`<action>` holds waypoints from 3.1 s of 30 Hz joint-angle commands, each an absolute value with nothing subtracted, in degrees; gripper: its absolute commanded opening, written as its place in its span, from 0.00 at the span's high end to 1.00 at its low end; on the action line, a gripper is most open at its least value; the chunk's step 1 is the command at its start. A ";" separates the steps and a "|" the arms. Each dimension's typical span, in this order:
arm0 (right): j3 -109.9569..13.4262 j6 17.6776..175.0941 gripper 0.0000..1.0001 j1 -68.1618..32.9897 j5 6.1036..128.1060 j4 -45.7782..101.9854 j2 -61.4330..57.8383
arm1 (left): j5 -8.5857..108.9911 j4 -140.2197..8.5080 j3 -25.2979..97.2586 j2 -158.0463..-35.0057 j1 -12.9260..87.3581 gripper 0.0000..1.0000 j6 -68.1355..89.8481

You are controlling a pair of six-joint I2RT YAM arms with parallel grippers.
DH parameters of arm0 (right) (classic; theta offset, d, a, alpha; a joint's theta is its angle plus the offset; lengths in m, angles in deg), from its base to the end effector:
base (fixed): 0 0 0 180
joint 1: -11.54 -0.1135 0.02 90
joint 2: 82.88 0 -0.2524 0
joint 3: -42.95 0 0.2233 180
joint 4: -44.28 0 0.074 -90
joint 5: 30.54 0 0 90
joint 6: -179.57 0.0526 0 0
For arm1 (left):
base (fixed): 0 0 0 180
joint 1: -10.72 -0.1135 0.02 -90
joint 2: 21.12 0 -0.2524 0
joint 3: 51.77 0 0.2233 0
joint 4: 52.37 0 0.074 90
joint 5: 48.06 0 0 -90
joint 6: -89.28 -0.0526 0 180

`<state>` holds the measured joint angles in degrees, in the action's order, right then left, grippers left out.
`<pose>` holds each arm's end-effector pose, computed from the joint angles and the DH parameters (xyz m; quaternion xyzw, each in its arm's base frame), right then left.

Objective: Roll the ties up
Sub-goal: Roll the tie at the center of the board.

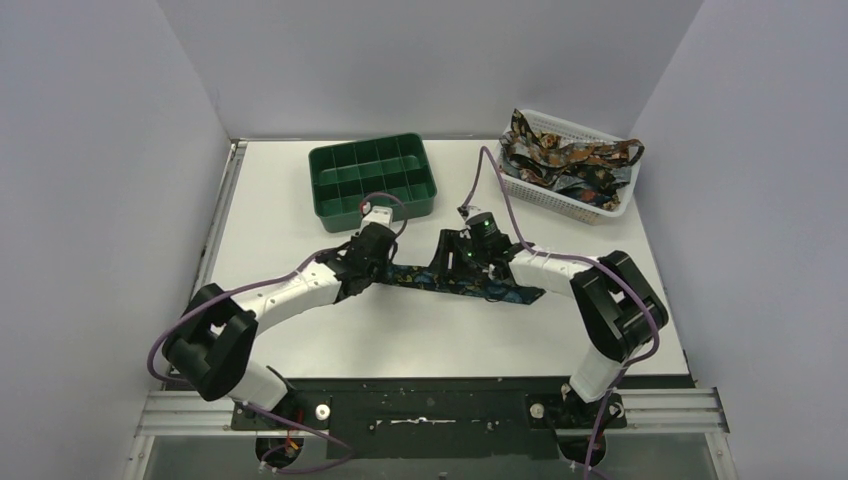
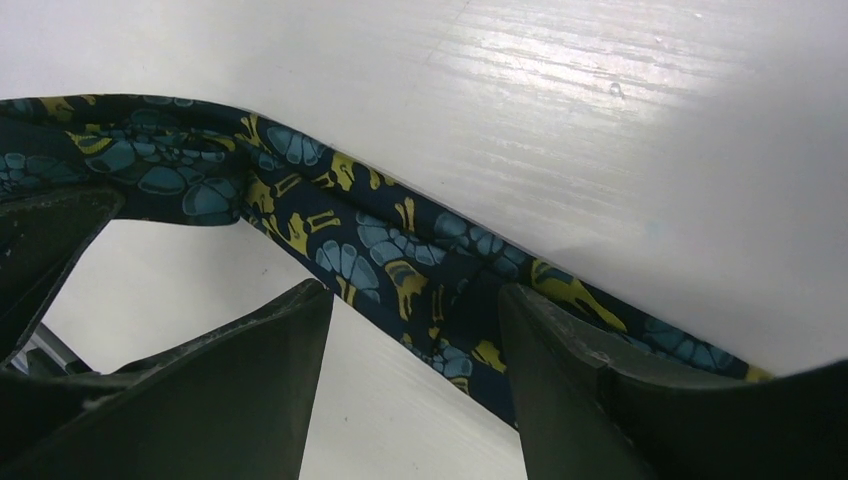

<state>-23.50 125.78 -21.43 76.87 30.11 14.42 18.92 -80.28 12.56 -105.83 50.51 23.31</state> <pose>0.2696 0.1936 0.1615 -0.0321 0.9146 0.3298 0.2319 0.2341 -0.1682 0.1957 0.0552 0.9168 -0.0261 0.3947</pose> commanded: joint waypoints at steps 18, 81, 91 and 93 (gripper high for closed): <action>-19.42 127.72 0.34 -19.89 74.44 33.12 6.87 | -1.02 -86.64 21.70 -114.69 58.89 0.68 20.95; -17.47 137.82 0.00 -17.91 75.63 39.69 2.86 | 65.47 -54.74 -7.87 -86.56 15.60 0.13 37.12; -34.15 135.54 0.13 -31.25 60.06 25.06 16.73 | 72.20 -43.29 -14.61 -89.07 8.43 0.12 45.65; -35.00 135.89 0.16 -31.70 59.65 24.50 17.78 | 72.14 -44.26 -14.53 -88.58 8.35 0.12 44.86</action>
<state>-32.31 137.25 -30.59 66.18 31.31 15.38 68.55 -49.61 -15.11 -89.30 8.72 43.70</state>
